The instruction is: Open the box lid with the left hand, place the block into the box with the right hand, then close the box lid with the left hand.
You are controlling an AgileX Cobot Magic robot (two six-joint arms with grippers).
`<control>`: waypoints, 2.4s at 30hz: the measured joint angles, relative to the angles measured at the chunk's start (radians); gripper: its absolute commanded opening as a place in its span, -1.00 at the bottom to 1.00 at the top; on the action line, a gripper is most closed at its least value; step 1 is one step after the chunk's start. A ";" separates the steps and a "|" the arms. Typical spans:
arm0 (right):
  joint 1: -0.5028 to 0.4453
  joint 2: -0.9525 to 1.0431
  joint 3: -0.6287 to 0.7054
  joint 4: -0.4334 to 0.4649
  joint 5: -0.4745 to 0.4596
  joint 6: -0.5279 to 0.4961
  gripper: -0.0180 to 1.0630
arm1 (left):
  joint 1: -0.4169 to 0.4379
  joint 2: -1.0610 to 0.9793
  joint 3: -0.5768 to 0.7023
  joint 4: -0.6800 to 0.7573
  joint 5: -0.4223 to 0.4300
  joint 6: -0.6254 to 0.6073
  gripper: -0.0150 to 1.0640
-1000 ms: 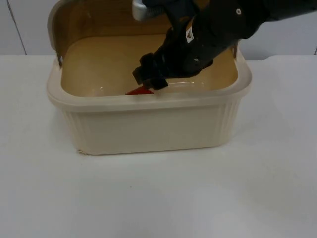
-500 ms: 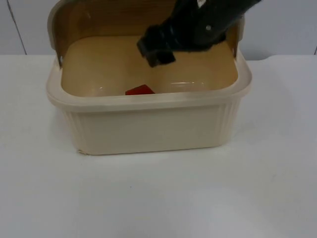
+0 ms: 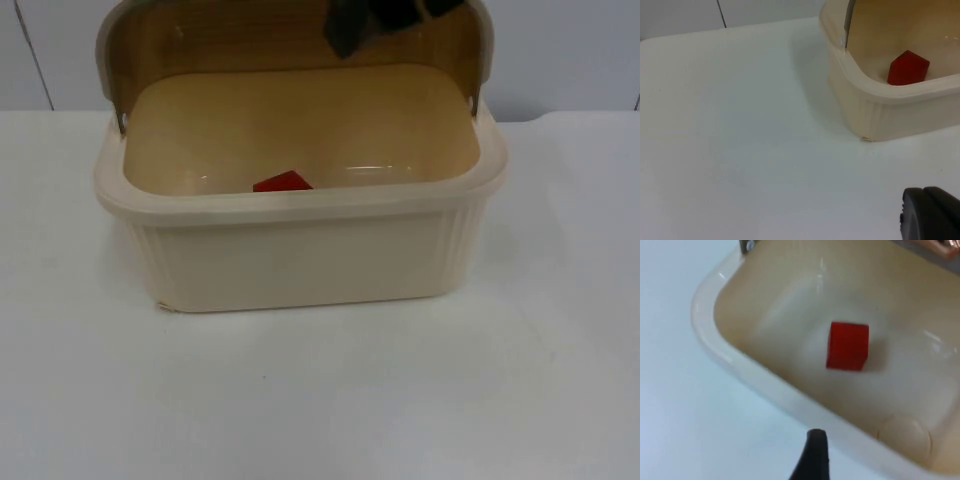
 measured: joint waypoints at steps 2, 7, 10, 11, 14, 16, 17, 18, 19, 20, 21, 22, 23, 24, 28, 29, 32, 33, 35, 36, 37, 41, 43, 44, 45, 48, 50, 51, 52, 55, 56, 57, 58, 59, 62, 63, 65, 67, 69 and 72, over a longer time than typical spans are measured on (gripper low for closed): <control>0.000 -0.053 0.077 0.002 -0.011 0.007 0.33 | 0.000 0.000 0.000 0.000 0.000 0.000 -0.98; -0.002 -0.164 0.189 -0.038 -0.037 0.034 0.33 | 0.000 0.000 0.000 0.000 -0.014 0.000 -0.98; -0.021 -0.217 0.217 -0.069 -0.037 0.066 0.33 | 0.000 0.000 0.000 0.000 -0.029 0.000 -0.98; -0.043 -0.237 0.228 -0.080 -0.037 0.082 0.33 | 0.000 0.000 0.000 0.000 -0.032 0.000 -0.98; -0.136 -0.296 0.260 -0.097 -0.027 0.109 0.33 | 0.000 0.000 0.000 0.000 -0.040 0.000 -0.98; -0.174 -0.316 0.276 -0.098 -0.025 0.115 0.33 | 0.000 0.000 0.000 0.000 -0.044 0.000 -0.98; -0.212 -0.337 0.295 -0.100 -0.024 0.120 0.33 | 0.000 0.000 0.000 0.000 -0.049 0.000 -0.98; -0.243 -0.360 0.313 -0.100 -0.021 0.131 0.33 | 0.000 0.000 0.000 0.000 -0.049 0.000 -0.98; -0.281 -0.380 0.338 -0.100 -0.016 0.142 0.33 | 0.000 0.000 0.000 0.000 -0.051 0.000 -0.98; -0.317 -0.407 0.366 -0.100 -0.012 0.144 0.33 | 0.000 0.000 0.000 0.000 -0.051 0.000 -0.98; -0.317 -0.407 0.366 -0.100 -0.012 0.144 0.33 | 0.000 0.000 0.000 0.000 -0.051 0.000 -0.98; -0.352 -0.438 0.391 -0.100 -0.007 0.149 0.33 | 0.000 0.000 0.000 0.000 -0.053 0.000 -0.98; -0.380 -0.469 0.421 -0.100 -0.005 0.161 0.33 | 0.000 0.000 0.000 0.000 -0.053 0.000 -0.98; -0.411 -0.497 0.451 -0.100 -0.005 0.172 0.33 | 0.000 0.000 0.000 0.000 -0.053 0.000 -0.98; -0.483 -0.592 0.528 -0.100 -0.005 0.209 0.33 | 0.000 0.000 0.000 0.000 -0.057 0.002 -0.98; -0.501 -0.623 0.550 -0.100 -0.005 0.213 0.33 | 0.000 0.000 0.000 0.000 -0.062 0.002 -0.98; -0.525 -0.679 0.582 -0.100 -0.005 0.219 0.33 | 0.000 0.000 0.000 0.000 -0.078 0.002 -0.98; -0.525 -0.679 0.582 -0.100 -0.005 0.219 0.33 | 0.000 0.000 0.000 0.000 -0.078 0.002 -0.98; -0.527 -0.684 0.584 -0.100 -0.022 0.222 0.33 | 0.000 0.000 0.000 0.000 -0.084 0.002 -0.98; -0.527 -0.684 0.584 -0.100 -0.037 0.227 0.33 | 0.000 0.000 0.000 0.000 -0.085 0.002 -0.98; -0.527 -0.678 0.584 -0.100 -0.059 0.233 0.33 | 0.000 0.000 0.000 0.000 -0.085 0.002 -0.98; -0.527 -0.636 0.584 -0.100 -0.114 0.241 0.33 | 0.000 0.000 0.000 -0.003 -0.085 0.002 -0.98; -0.527 -0.580 0.584 -0.100 -0.124 0.241 0.33 | 0.000 0.000 0.000 -0.006 -0.085 0.002 -0.98; -0.527 -0.580 0.584 -0.100 -0.124 0.241 0.33 | 0.000 0.000 0.000 -0.006 -0.085 0.002 -0.98; -0.527 -0.563 0.584 -0.100 -0.127 0.241 0.33 | 0.000 0.000 0.000 -0.006 -0.085 0.002 -0.98; -0.527 -0.520 0.584 -0.100 -0.129 0.232 0.33 | 0.000 0.000 0.000 -0.006 -0.085 0.002 -0.98; -0.527 -0.515 0.584 -0.100 -0.131 0.230 0.33 | 0.000 0.000 0.000 -0.007 -0.085 0.002 -0.98; -0.527 -0.513 0.584 -0.100 -0.131 0.230 0.33 | 0.000 0.000 0.000 -0.007 -0.085 0.002 -0.98; -0.527 -0.513 0.584 -0.100 -0.133 0.230 0.33 | 0.000 0.000 0.000 -0.007 -0.085 0.002 -0.98; -0.527 -0.511 0.584 -0.100 -0.139 0.230 0.33 | 0.000 0.000 0.000 -0.007 -0.088 0.002 -0.98; -0.527 -0.511 0.584 -0.100 -0.141 0.230 0.33 | 0.000 0.000 0.000 -0.007 -0.088 0.002 -0.98; -0.527 -0.511 0.584 -0.100 -0.141 0.230 0.33 | 0.000 0.000 0.000 -0.007 -0.091 0.002 -0.98; -0.527 -0.511 0.584 -0.100 -0.143 0.230 0.33 | 0.000 0.000 0.000 -0.007 -0.094 0.002 -0.98; -0.527 -0.511 0.584 -0.100 -0.148 0.230 0.33 | 0.000 0.000 0.000 -0.007 -0.094 0.002 -0.98; -0.527 -0.511 0.584 -0.100 -0.150 0.230 0.33 | 0.000 0.000 0.000 -0.007 -0.098 0.002 -0.98; -0.527 -0.511 0.584 -0.100 -0.152 0.230 0.33 | 0.000 0.000 0.000 -0.007 -0.100 0.002 -0.98; -0.527 -0.511 0.584 -0.100 -0.155 0.230 0.33 | 0.000 0.000 0.000 -0.007 -0.105 0.004 -0.98; -0.527 -0.511 0.584 -0.100 -0.155 0.230 0.33 | 0.000 0.000 0.000 -0.007 -0.111 0.010 -0.98; -0.527 -0.511 0.584 -0.100 -0.156 0.230 0.33 | 0.000 0.000 0.000 -0.007 -0.140 0.025 -0.98; -0.527 -0.511 0.584 -0.100 -0.156 0.230 0.33 | 0.000 0.024 0.000 0.001 -0.181 0.033 -0.98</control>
